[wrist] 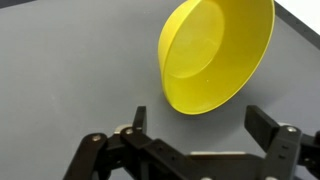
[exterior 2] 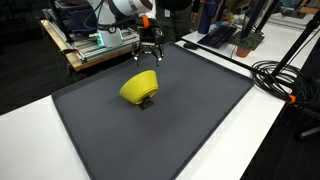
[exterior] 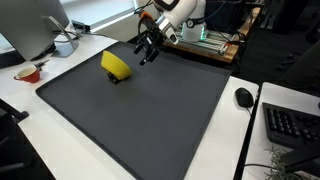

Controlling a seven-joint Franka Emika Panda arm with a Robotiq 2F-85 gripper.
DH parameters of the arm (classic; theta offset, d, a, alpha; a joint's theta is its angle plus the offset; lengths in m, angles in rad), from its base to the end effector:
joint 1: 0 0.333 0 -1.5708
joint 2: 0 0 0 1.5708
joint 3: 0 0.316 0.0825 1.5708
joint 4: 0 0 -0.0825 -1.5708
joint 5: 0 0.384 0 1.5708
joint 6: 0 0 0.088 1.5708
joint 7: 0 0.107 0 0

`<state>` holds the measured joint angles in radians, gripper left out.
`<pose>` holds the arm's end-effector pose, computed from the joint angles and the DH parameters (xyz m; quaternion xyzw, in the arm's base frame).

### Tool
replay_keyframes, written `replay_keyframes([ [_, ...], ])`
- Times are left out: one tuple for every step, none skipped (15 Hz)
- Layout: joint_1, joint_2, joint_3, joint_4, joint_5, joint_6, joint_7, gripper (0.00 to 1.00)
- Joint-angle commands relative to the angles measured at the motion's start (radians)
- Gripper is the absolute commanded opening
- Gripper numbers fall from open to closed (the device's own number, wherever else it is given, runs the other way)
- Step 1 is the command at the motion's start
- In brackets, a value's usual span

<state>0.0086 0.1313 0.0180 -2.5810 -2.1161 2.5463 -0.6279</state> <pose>0.4089 0.0222 0.1925 0.2193 0.8766 -0.1643 0.3956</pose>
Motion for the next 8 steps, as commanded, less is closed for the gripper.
replay_keyframes([
  [0.002,0.001,-0.001,0.001,0.001,-0.001,0.000,1.00],
  [0.011,0.015,0.004,0.002,0.042,-0.039,-0.011,1.00],
  [0.020,0.020,0.013,0.004,0.039,-0.061,0.019,1.00],
  [0.027,0.024,0.019,0.002,0.030,-0.086,0.031,1.00],
  [0.037,0.029,0.028,-0.003,0.005,-0.122,0.054,1.00],
  [0.044,0.034,0.036,-0.006,-0.025,-0.141,0.082,1.00],
  [0.052,0.041,0.045,-0.008,-0.053,-0.159,0.110,1.00],
  [0.061,0.047,0.052,-0.011,-0.074,-0.177,0.127,1.00],
])
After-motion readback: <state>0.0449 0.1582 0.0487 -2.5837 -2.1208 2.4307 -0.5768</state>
